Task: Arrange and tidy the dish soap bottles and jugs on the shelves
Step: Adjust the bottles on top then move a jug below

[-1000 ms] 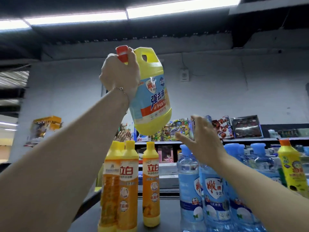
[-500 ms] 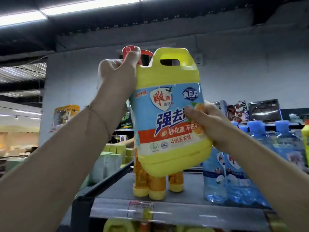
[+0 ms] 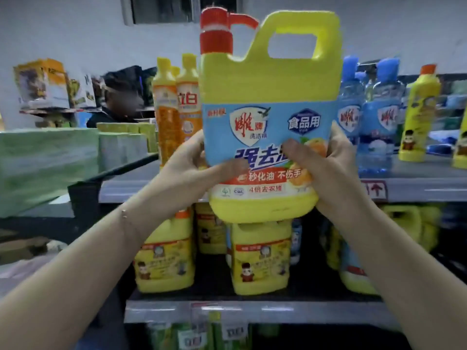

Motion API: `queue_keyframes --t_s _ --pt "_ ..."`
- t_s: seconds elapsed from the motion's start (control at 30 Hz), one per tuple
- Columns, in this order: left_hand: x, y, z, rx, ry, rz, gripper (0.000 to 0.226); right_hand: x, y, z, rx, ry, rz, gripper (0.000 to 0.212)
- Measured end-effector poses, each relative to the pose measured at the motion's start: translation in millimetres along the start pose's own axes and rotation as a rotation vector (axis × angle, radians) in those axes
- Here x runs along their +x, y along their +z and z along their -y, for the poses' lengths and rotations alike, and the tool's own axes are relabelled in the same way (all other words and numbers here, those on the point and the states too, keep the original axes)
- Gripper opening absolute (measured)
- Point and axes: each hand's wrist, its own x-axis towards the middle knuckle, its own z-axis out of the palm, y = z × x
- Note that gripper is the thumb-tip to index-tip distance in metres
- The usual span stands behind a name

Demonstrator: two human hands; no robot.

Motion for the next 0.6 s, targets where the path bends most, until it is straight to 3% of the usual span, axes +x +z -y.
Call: queue_keyframes --t_s 0.13,0.33,0.43,0.6 --pt "-20 33 36 -0.057 0.027 -0.010 0.057 -30 -34 -17 -0.093 0.052 0.071 0.056" --pt "-40 83 92 -0.101 -0.065 0.068 0.063 -64 -90 -35 -0.238 0.286 0.228 0.081" --pt "-44 107 115 -0.104 -0.152 0.149 0.062 -78 -119 -45 -0.322 0.380 0.283 0.064" --pt "-43 146 149 -0.175 -0.309 0.239 0.070 -95 -159 -60 -0.435 0.490 0.299 0.053"
